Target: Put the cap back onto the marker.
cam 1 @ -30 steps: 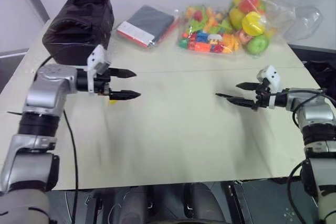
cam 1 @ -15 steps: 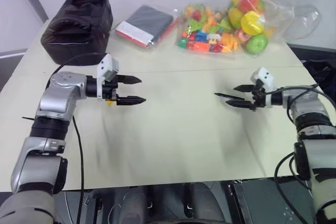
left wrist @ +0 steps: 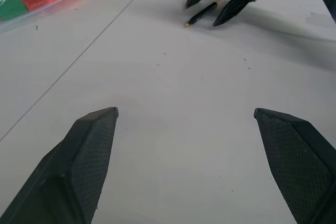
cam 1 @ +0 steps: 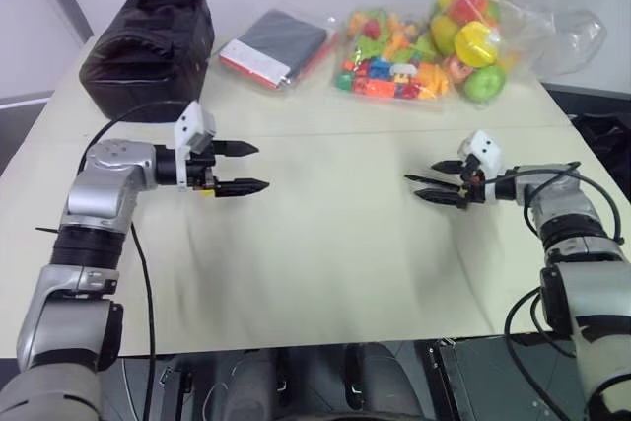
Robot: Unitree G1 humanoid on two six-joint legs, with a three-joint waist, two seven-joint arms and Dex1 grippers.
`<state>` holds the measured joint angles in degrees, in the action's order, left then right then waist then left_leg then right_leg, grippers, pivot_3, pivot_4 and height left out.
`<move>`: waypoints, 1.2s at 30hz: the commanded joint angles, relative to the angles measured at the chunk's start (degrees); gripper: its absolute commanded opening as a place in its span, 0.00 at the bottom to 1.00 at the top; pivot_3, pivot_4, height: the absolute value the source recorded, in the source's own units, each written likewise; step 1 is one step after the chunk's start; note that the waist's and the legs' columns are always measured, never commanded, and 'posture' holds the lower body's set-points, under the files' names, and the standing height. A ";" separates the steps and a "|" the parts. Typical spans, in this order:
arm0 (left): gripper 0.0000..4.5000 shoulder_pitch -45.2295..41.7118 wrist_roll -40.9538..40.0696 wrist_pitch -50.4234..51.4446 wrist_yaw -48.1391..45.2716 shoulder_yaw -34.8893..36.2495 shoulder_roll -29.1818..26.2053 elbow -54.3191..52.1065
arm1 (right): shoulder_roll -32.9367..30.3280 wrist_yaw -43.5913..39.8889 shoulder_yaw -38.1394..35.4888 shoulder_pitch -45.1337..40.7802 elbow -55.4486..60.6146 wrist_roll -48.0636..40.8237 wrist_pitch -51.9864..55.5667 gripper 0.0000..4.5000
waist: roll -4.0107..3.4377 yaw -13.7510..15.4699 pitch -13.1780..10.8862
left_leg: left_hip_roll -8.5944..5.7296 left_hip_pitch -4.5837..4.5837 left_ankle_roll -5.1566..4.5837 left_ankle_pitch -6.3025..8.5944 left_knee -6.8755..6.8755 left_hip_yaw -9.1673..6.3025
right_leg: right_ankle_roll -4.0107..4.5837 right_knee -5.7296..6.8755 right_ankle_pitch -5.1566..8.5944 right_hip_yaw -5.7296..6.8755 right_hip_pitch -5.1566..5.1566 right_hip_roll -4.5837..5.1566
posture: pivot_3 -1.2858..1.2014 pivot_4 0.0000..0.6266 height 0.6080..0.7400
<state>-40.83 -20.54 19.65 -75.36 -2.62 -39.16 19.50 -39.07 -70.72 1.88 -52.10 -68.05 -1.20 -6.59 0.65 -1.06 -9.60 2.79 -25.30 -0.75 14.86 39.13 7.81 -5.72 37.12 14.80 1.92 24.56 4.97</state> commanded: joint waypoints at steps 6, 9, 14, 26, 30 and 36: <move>0.97 -0.25 -0.77 -0.83 1.37 2.11 -0.24 -2.31 | -0.08 -0.15 -0.60 -1.47 -1.15 0.97 -0.38 0.43 | 0.00 -0.02 0.00 | 0.00 0.00 0.01 0.00 0.00 0.00 | 0.00 0.01 0.00 0.00 0.00 0.00 | 0.52 0.24 1.00; 0.97 0.02 -0.94 -0.76 1.74 2.35 -0.34 -2.67 | -0.05 0.12 -0.41 -1.34 -1.34 1.45 -0.51 0.08 | 0.00 -0.03 0.00 | 0.00 0.01 0.01 -0.01 0.00 0.00 | 0.00 0.01 0.00 0.00 0.00 0.00 | 0.52 0.24 1.00; 0.97 0.48 -0.91 -0.84 2.22 2.75 -0.27 -2.94 | 0.08 0.30 -0.53 -1.36 -1.29 1.63 -0.38 0.08 | 0.00 -0.02 0.00 | 0.00 0.02 0.02 -0.01 0.00 0.00 | 0.00 0.02 0.00 0.00 -0.02 -0.01 | 0.52 0.24 1.00; 0.97 1.47 -0.86 -0.98 3.20 3.03 0.04 -3.60 | 0.84 1.88 -1.58 -0.65 -1.28 1.29 0.05 0.40 | 0.00 -0.11 0.00 | 0.00 0.06 0.05 -0.03 0.01 0.00 | 0.00 0.07 0.00 0.00 -0.04 -0.01 | 0.52 0.24 1.00; 0.97 1.31 -0.67 -1.03 3.44 3.07 0.08 -3.26 | 1.53 2.53 -2.43 -0.73 -1.43 0.52 -0.23 0.74 | 0.00 -0.05 0.00 | 0.00 0.08 0.08 -0.05 0.04 -0.01 | 0.00 0.10 -0.01 0.00 -0.07 -0.01 | 0.52 0.24 1.00; 0.97 1.48 -0.47 -1.17 3.59 3.08 0.03 -3.30 | 2.50 3.60 -3.43 -0.30 -1.79 0.09 0.23 0.74 | 0.00 -0.11 0.00 | 0.00 0.08 0.08 -0.05 0.04 -0.01 | -0.01 0.10 -0.01 0.00 -0.07 -0.01 | 0.52 0.24 1.00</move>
<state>-38.80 -20.61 19.33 -72.00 -0.96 -38.71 17.75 -36.80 -67.53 -0.49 -52.45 -69.49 -0.32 -6.57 0.65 -1.17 -9.60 2.79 -25.22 -0.67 14.81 39.17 7.80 -5.73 37.22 14.79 1.92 24.49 4.96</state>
